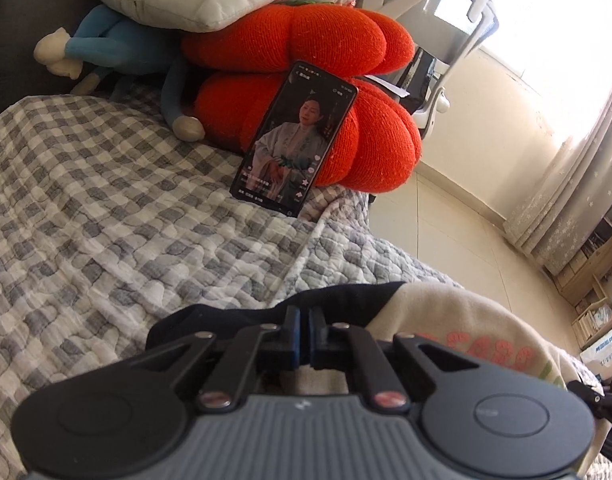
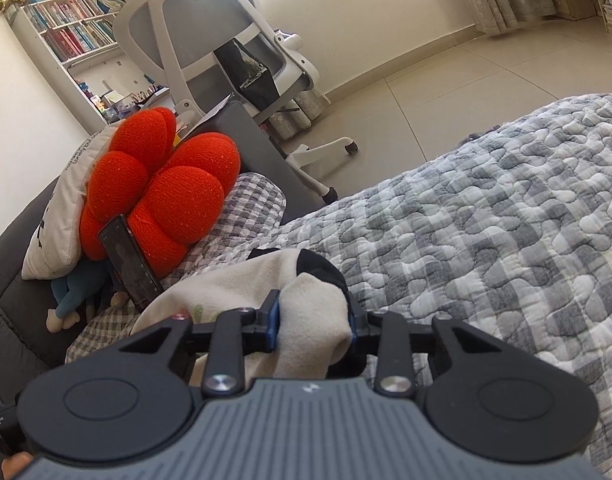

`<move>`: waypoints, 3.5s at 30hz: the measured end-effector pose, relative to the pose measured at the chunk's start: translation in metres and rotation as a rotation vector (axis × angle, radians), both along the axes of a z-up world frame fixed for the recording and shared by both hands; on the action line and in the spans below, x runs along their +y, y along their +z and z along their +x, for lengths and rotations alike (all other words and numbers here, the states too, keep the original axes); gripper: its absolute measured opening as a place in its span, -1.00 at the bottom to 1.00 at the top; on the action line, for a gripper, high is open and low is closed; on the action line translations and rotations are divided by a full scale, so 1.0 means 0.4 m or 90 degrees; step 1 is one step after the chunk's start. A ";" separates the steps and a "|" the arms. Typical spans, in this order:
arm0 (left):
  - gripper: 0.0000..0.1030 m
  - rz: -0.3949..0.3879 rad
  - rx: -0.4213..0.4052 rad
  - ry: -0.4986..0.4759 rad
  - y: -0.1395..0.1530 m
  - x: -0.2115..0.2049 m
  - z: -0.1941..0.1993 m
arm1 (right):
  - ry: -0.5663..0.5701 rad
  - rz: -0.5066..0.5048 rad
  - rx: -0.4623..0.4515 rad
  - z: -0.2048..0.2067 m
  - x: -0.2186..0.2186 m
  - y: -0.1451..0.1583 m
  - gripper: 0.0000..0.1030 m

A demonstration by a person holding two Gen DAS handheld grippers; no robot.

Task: Fold clothes

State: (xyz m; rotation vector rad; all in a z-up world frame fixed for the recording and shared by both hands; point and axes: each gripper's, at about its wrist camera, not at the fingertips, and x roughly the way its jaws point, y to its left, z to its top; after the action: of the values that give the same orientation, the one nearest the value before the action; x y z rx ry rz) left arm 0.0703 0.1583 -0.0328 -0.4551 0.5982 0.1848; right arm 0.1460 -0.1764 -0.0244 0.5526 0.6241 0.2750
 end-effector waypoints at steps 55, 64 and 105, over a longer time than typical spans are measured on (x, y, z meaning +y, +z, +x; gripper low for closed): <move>-0.88 0.119 0.165 -0.257 0.014 -0.088 -0.230 | 0.196 -0.334 0.159 -0.179 0.014 0.050 -0.26; -0.07 0.088 0.111 -0.305 0.086 -0.081 -0.261 | 0.190 -0.270 0.119 -0.194 -0.038 0.101 0.23; -0.86 0.090 0.014 -0.260 0.088 -0.173 -0.122 | 0.177 -0.068 0.074 -0.109 -0.043 0.086 -0.41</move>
State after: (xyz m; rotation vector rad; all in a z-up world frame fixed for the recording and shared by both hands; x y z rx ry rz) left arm 0.0217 0.0889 0.0024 -0.1875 0.6823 -0.1568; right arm 0.1026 -0.1936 0.0100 0.3795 0.8244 0.4707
